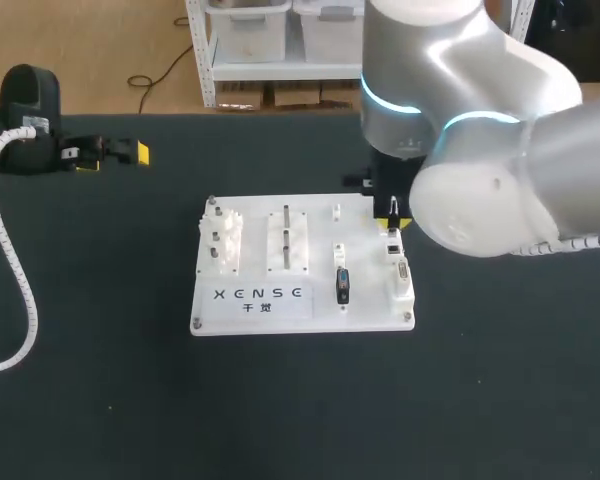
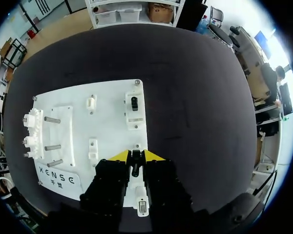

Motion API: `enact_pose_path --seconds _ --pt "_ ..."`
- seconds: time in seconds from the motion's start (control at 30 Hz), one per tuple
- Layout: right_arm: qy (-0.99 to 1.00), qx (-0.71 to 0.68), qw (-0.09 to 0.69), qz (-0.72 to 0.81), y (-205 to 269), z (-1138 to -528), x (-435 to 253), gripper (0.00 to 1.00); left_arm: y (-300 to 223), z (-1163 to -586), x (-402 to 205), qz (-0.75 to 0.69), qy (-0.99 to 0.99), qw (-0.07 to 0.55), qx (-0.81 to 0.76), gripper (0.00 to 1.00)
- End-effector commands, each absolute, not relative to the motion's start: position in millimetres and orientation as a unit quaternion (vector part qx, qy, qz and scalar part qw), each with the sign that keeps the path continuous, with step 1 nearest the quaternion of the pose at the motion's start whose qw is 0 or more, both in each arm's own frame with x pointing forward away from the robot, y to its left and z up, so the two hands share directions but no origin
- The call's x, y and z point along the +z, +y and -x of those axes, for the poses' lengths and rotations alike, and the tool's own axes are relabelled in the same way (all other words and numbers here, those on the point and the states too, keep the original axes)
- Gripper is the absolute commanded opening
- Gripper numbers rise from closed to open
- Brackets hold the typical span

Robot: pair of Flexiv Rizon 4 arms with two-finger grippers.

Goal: Insert the USB connector, Ethernet cable, and multi-pin plug into their matching sockets one by one.

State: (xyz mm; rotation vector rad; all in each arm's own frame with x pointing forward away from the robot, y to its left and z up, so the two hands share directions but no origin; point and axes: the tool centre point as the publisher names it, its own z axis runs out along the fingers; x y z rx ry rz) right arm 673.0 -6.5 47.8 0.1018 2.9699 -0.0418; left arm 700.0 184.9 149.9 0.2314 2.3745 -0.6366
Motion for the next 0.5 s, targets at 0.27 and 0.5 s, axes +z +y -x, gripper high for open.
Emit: enact_pose_path --seconds 0.27,0.5 --pt "0.996 -0.014 0.078 -0.03 -14.2 -666.3 41.3 0.0 184.9 -700.0 149.9 -0.088 0.908 0.33 -0.243 1.0" --pt "0.997 -0.017 0.072 -0.026 -12.4 -666.1 33.2 0.0 184.9 -700.0 149.9 -0.088 0.908 0.33 -0.243 1.0"
